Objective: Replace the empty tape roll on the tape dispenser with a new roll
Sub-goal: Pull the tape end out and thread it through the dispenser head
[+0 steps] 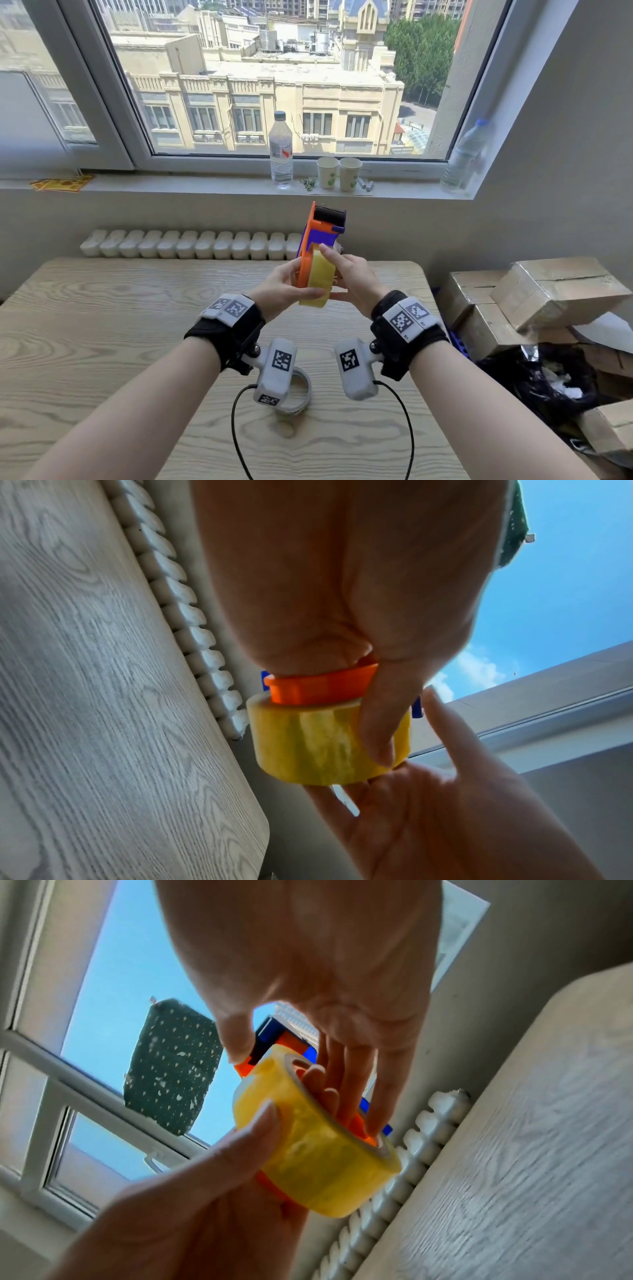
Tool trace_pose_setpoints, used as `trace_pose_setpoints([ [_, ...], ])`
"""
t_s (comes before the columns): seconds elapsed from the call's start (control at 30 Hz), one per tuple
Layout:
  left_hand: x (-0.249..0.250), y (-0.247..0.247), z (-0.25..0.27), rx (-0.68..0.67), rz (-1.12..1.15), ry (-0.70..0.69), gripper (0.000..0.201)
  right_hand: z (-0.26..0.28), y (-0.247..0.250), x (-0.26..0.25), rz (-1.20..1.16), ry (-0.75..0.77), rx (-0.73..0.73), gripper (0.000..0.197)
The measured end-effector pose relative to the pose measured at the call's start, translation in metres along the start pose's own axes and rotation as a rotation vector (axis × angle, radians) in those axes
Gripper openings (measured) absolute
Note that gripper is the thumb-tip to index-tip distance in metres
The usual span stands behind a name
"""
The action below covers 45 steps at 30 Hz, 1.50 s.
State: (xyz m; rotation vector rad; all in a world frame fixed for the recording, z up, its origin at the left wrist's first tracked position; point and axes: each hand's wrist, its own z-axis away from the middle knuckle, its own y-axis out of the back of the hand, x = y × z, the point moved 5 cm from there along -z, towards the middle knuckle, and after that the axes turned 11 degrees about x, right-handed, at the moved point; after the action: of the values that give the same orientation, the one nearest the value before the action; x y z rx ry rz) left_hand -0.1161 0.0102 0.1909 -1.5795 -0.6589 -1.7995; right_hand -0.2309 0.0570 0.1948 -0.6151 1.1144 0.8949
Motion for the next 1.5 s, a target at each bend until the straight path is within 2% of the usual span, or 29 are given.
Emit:
trace_pose_setpoints([
  [0.03,0.000,-0.001,0.000,0.004,-0.005,-0.011,0.057,0.001,-0.002,-0.001,-0.022,-0.002,-0.026,0.049],
  [0.17,0.000,-0.001,0.000,0.017,-0.045,-0.029,0.056,0.006,-0.006,-0.005,-0.086,0.017,-0.101,0.015],
  [0.23,0.000,0.000,0.000,0.026,-0.048,-0.029,0.056,0.007,-0.007,-0.006,-0.146,-0.003,-0.136,0.011],
  [0.33,-0.001,-0.001,0.000,0.026,-0.053,-0.026,0.055,0.008,-0.007,-0.006,-0.167,-0.014,-0.160,0.015],
  [0.5,0.001,0.001,0.002,0.033,-0.034,-0.031,0.055,0.008,-0.007,-0.005,-0.223,-0.032,-0.203,0.034],
  [0.6,0.003,0.001,0.002,0.032,-0.048,-0.044,0.055,0.007,-0.010,-0.008,-0.180,-0.018,-0.160,0.033],
  [0.7,0.002,-0.001,0.003,0.008,-0.074,-0.052,0.055,0.006,-0.011,-0.009,-0.161,0.019,-0.122,0.021],
  [0.87,0.002,0.000,0.007,-0.003,-0.060,-0.042,0.051,0.009,-0.013,-0.008,-0.206,0.013,-0.228,0.014],
  [0.97,0.002,0.001,0.007,-0.011,-0.045,-0.033,0.048,0.011,-0.013,-0.008,-0.222,-0.012,-0.264,0.019],
  [1.13,0.003,0.003,0.008,-0.005,-0.028,-0.034,0.044,0.013,-0.014,-0.009,-0.251,-0.012,-0.287,0.037],
  [1.3,0.005,0.003,0.005,0.025,0.008,-0.019,0.052,0.012,-0.013,-0.010,-0.258,0.021,-0.277,0.035],
  [1.5,0.004,0.005,0.004,0.029,-0.002,-0.020,0.053,0.008,-0.016,-0.008,-0.242,0.033,-0.189,0.035],
])
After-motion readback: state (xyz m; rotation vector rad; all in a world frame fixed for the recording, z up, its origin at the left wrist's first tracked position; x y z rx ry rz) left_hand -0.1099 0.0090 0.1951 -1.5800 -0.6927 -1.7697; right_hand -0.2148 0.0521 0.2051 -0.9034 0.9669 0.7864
